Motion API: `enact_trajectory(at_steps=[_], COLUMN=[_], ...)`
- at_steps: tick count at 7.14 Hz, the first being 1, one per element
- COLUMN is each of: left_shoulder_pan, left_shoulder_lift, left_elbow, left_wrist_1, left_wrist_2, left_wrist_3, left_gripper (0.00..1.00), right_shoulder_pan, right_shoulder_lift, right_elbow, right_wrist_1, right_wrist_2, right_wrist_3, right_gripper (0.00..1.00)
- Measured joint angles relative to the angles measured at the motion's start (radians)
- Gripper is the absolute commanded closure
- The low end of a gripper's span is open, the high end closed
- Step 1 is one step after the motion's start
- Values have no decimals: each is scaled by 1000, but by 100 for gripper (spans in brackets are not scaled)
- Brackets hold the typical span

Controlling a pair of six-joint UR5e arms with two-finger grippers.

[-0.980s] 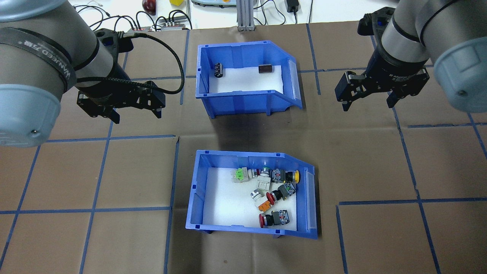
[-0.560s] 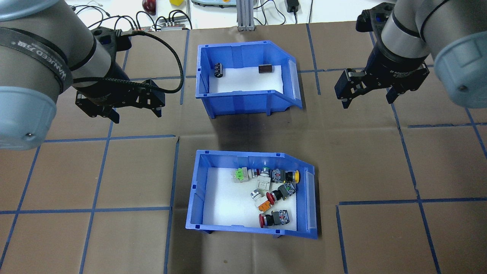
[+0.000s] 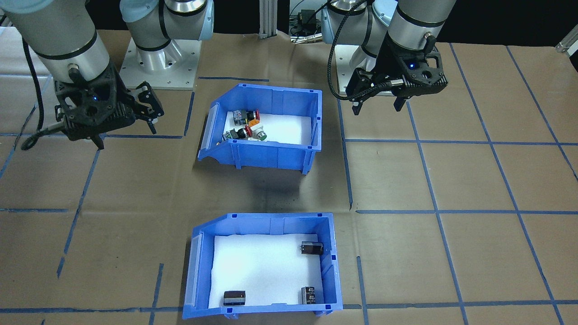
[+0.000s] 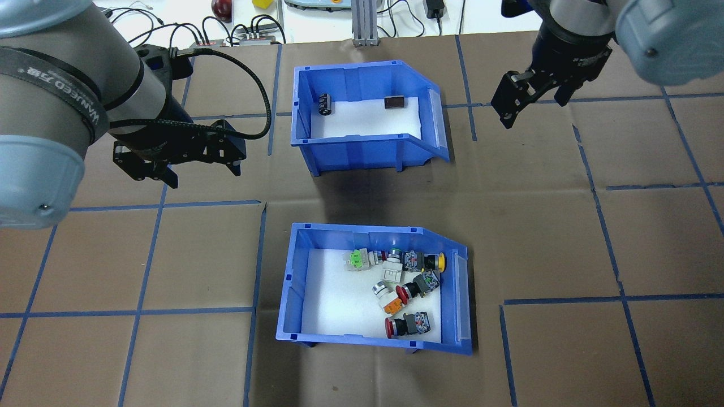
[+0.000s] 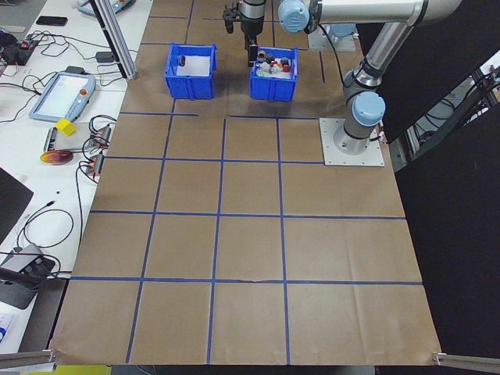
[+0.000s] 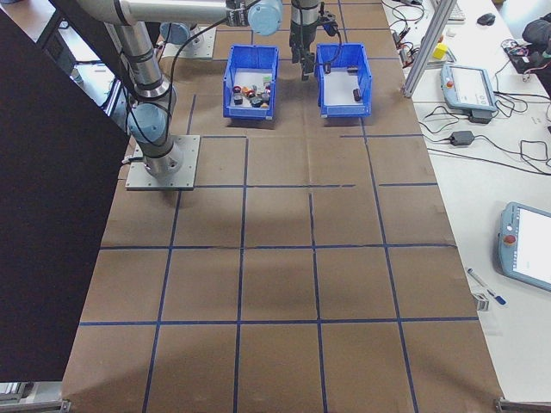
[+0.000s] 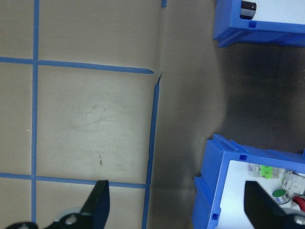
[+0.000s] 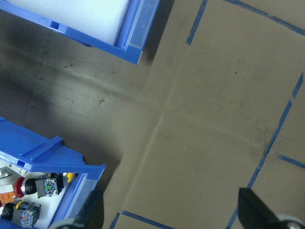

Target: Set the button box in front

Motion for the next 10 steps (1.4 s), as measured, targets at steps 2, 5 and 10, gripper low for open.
enact_trajectory(at_steps=[2,5,10], left_shoulder_pan=[-11,-86,-420], left_shoulder_lift=[44,154,195], left_elbow=[-38,-213,-387], left_wrist_1=[-16,-27,103], left_wrist_2=[-1,-84,-123], left_wrist_3=[-364,-840,-1621], left_gripper=[1,1,1], right_shoulder_pan=[62,208,402], right_shoulder_lift=[133,301,537], right_elbow=[-124,-281,-449], right_wrist_1=[0,-17,-44], right_wrist_2=[0,0,-7], right_wrist_3=[-202,-405,-570], right_gripper=[0,0,0])
